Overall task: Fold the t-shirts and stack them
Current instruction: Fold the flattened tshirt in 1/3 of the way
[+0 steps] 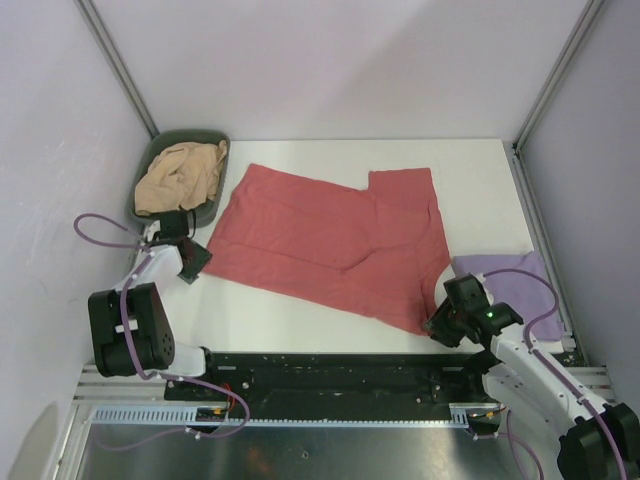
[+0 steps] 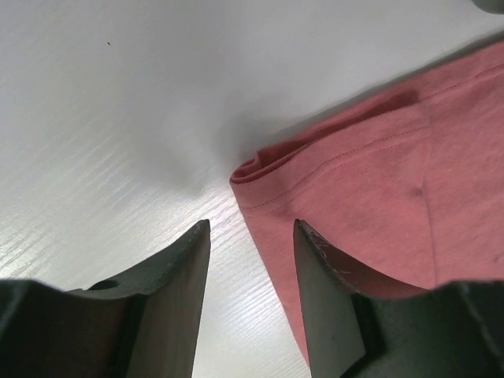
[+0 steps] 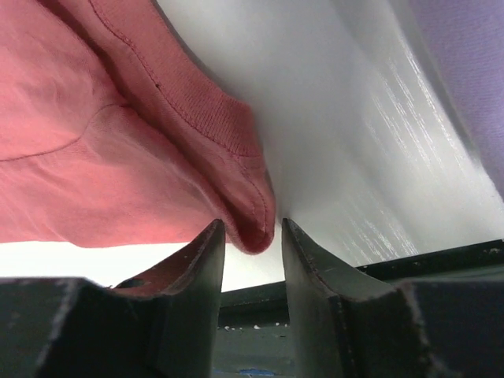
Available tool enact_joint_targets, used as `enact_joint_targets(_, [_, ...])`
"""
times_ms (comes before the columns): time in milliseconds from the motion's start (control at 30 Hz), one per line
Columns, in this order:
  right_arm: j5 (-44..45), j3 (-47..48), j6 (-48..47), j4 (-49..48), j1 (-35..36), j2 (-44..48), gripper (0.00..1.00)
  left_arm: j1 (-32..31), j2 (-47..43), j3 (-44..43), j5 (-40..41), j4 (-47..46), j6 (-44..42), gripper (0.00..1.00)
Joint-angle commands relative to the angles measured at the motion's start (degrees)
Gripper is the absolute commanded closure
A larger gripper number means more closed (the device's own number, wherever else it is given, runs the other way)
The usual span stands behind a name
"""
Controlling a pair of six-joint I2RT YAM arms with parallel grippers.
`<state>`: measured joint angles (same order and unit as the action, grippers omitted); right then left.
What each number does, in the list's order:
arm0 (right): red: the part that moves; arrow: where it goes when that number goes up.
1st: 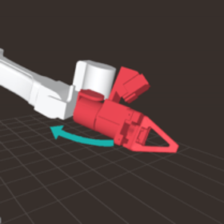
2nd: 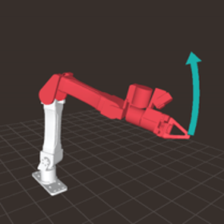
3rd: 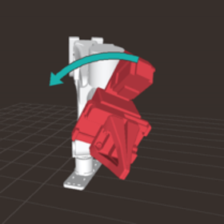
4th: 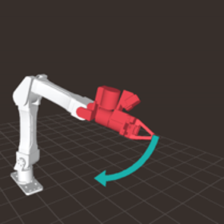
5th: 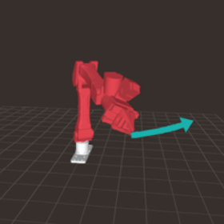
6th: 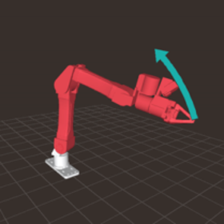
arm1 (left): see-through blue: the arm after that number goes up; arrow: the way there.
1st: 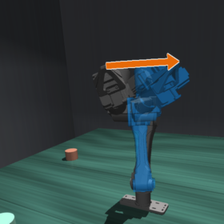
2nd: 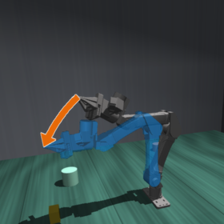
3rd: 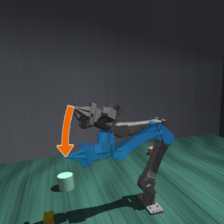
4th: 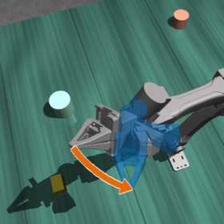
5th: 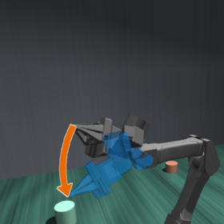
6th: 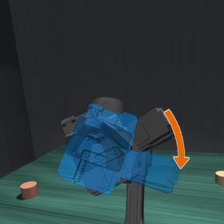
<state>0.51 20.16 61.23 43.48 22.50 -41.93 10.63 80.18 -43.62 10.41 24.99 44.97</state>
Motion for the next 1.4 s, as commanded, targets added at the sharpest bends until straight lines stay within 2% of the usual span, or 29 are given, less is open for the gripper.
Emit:
enact_joint_targets(0, [0.2,-0.8,-0.6,-1.3,-0.4,-0.1,0.64,0.7,1.7,-1.8,2.0,-1.0,-0.3,0.48])
enact_joint_targets(300, [-1.5,-0.4,-2.5,-1.9,-1.4,-1.6,0.82,0.8,6.0,-2.3,1.8,-3.2,0.0,0.48])
enact_joint_targets(433, [-2.2,0.8,-3.7,-0.9,-2.3,-2.1,0.90,0.8,7.3,-3.2,3.1,-3.6,0.1,0.53])
enact_joint_targets(600, [-4.1,3.8,-5.2,2.4,-4.7,-3.7,0.98,0.8,8.2,-4.5,5.0,-3.6,-0.1,0.71])
enact_joint_targets(733, [-7.1,5.6,-5.3,5.4,-6.5,-4.8,1.00,0.7,7.0,-4.2,6.3,-2.7,0.7,0.95])
enact_joint_targets(800, [-8.0,6.5,-5.0,7.6,-7.1,-4.8,1.00,0.7,5.1,-3.5,7.9,-0.9,1.7,0.99])
enact_joint_targets(1233, [-16.5,7.3,-3.1,22.9,-9.8,0.2,1.00,0.7,-10.1,5.6,14.9,9.9,7.3,1.00])
enact_joint_targets(1367, [-17.7,7.3,-3.5,26.7,-9.8,2.7,1.00,0.8,-13.6,8.2,16.4,11.4,8.3,0.91])
